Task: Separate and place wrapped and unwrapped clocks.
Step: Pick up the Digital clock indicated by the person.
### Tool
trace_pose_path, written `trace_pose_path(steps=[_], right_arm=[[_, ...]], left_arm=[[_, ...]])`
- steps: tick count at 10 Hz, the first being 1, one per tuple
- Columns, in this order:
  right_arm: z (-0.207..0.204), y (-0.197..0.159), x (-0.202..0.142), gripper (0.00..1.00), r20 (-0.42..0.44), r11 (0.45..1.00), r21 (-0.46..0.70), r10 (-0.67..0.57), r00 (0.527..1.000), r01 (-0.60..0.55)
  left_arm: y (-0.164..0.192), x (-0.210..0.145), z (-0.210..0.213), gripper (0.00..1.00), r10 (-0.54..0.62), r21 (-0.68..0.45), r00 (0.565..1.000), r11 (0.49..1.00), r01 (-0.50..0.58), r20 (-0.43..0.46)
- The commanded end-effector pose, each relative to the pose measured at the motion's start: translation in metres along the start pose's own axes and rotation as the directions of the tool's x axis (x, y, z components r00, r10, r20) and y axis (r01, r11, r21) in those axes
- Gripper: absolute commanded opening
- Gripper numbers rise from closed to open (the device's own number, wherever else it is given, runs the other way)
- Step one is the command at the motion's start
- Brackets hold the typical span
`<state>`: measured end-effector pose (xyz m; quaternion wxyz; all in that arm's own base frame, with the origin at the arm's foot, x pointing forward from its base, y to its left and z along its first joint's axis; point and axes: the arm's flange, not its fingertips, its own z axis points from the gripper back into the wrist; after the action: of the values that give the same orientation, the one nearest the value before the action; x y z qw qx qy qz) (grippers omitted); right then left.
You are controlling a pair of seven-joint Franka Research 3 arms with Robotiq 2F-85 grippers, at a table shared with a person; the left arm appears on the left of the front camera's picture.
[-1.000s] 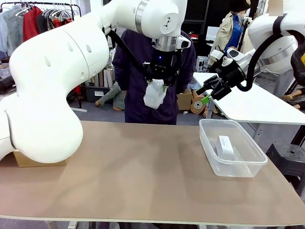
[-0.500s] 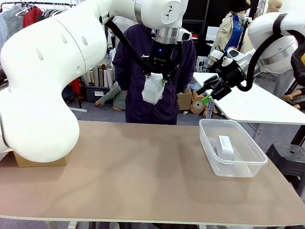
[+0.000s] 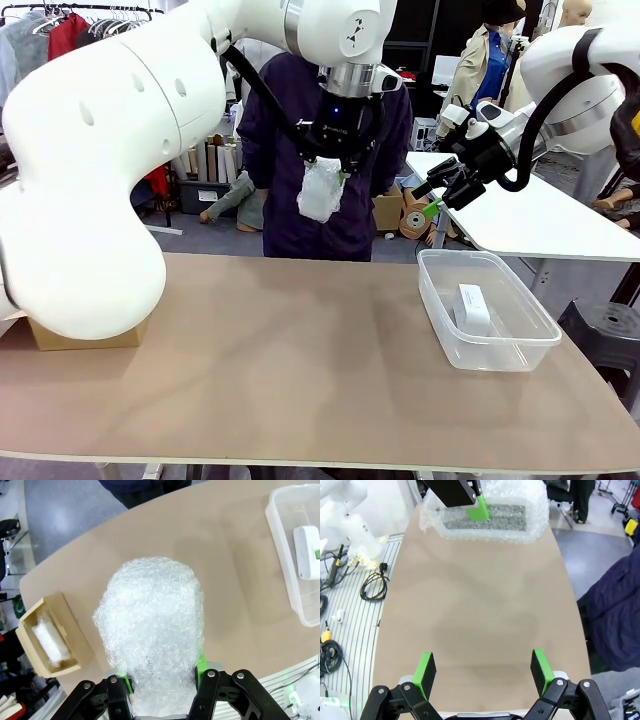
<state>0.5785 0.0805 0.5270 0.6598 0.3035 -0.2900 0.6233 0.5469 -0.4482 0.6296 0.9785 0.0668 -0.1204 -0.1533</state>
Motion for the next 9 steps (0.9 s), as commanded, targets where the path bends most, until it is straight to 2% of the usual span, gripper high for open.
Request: trace_pose_path(steps=[1, 9], right_arm=[[0.0014, 0.0016, 0.0013, 1.0, -0.005, 1.0, -0.002, 0.003, 1.0, -0.003], [0.0014, 0.0016, 0.0013, 1.0, -0.005, 1.0, -0.002, 0.003, 1.0, -0.003]], left_arm=[[0.0015, -0.0005, 0.0056, 0.0, 0.004, -0.004, 1.0, 1.0, -0.004, 0.008], [0.0015, -0.0005, 0.0056, 0.0, 0.004, -0.004, 1.0, 1.0, -0.004, 0.008]])
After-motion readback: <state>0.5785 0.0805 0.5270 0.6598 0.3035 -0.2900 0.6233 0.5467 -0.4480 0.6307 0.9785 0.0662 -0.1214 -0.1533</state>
